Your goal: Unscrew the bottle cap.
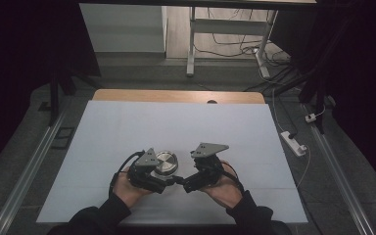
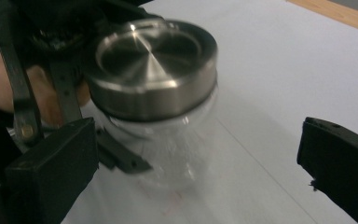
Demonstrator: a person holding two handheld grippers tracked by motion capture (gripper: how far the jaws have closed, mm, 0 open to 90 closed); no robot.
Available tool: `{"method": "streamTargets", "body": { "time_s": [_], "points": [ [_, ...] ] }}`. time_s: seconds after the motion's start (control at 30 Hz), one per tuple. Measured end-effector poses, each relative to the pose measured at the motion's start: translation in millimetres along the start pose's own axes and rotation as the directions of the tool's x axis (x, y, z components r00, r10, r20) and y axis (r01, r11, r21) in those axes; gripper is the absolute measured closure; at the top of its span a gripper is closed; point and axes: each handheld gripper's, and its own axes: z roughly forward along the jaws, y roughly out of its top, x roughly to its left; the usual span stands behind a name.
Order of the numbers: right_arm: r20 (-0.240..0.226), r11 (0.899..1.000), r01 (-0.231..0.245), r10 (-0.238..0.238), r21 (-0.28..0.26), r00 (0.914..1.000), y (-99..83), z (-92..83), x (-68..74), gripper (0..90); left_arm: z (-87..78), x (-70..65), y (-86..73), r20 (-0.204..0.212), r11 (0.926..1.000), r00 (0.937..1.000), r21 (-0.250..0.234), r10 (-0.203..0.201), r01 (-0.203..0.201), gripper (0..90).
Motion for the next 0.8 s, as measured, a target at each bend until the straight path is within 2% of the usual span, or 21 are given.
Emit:
{"method": "streamTargets", "body": {
  "time_s": [0.23, 0.43, 0.53, 0.67, 0.8],
  "points": [
    [-0.008, 1.0, 0.023, -0.023, 0.0, 0.9997, 12.7, 15.3, 7.8, 0.0, 1.6, 0.4, 0.0, -0.008, 0.9999, 0.9999, 0.005, -0.009, 0.009, 15.3],
    [0.007, 0.999, 0.04, -0.04, 0.003, 0.9992, 23.7, 26.5, 12.2, 0.0, 4.6, -1.5, 0.9, -0.015, 0.9998, 0.9999, 0.018, -0.006, 0.006, 15.3],
    [0.003, 0.999, 0.048, -0.048, 0.001, 0.9988, 26.4, 31.8, 14.7, 4.6, 4.4, -2.2, 1.6, -0.011, 0.9998, 0.9999, 0.02, -0.004, 0.005, 15.3],
    [-0.025, 0.998, 0.059, -0.059, -0.013, 0.998, 27.2, 34.0, 17.4, 17.0, 3.5, -0.9, 1.8, 0.0, 0.9998, 0.9999, 0.018, -0.01, 0.01, 15.3],
    [-0.04, 0.996, 0.089, -0.09, -0.025, 0.9951, 27.1, 32.9, 17.7, 18.1, 1.9, -0.1, 2.4, 0.018, 0.9998, 0.9998, 0.019, 0.004, -0.004, 15.3]
  ]
}}
